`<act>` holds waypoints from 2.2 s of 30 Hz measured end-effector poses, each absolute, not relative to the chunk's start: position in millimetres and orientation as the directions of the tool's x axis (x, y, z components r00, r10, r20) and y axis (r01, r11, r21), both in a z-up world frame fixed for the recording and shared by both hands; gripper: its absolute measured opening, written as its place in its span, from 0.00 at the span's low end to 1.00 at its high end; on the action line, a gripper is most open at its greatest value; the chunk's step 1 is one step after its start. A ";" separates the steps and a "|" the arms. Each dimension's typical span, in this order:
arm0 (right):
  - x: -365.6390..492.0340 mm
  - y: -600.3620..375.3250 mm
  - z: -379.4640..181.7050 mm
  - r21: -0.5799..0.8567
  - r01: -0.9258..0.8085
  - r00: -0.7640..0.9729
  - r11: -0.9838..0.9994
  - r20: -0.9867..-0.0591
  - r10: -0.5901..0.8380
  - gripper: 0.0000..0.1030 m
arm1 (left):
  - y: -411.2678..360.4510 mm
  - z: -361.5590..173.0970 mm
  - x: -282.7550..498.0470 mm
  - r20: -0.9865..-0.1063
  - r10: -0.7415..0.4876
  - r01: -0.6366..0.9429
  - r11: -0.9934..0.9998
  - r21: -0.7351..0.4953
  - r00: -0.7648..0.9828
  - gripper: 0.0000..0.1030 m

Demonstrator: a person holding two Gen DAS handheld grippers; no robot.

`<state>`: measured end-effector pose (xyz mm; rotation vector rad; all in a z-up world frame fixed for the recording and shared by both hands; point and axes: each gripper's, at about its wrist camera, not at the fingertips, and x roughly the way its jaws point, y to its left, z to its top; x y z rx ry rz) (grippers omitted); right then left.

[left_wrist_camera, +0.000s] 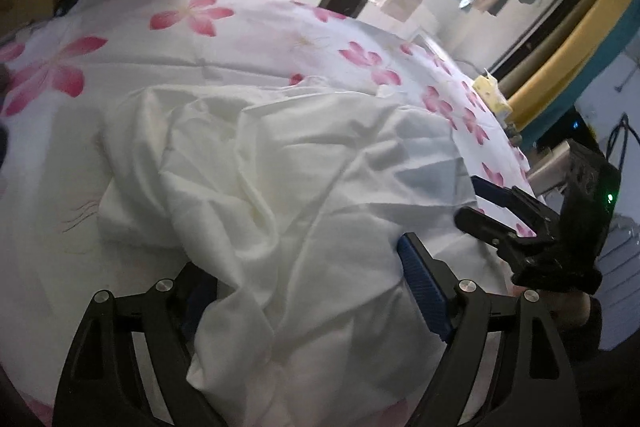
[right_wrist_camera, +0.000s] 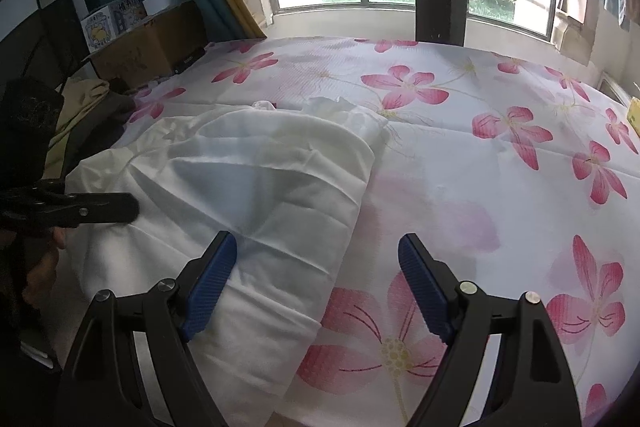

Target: Fold large clothes

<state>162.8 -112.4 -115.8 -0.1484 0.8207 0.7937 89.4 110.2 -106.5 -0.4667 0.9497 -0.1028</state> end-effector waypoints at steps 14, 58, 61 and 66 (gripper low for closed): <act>172.7 -123.8 -116.5 0.249 -0.667 0.380 0.702 -0.697 0.608 0.80 | 106.2 -108.8 97.2 -0.786 -0.204 -0.122 0.935 -0.333 0.584 0.84; 147.8 -112.4 -95.9 0.262 -0.783 0.313 0.564 -0.618 0.721 0.26 | 62.7 -84.0 85.5 -0.671 -0.281 0.037 0.935 -0.353 0.686 0.22; 143.3 -117.1 -91.6 0.254 -0.782 0.325 0.568 -0.612 0.721 0.26 | 58.1 -79.7 82.5 -0.661 -0.288 0.053 0.935 -0.351 0.693 0.22; 133.5 -124.8 -82.0 0.236 -0.782 0.352 0.577 -0.598 0.721 0.24 | 49.6 -73.2 77.7 -0.647 -0.296 0.078 0.936 -0.343 0.703 0.21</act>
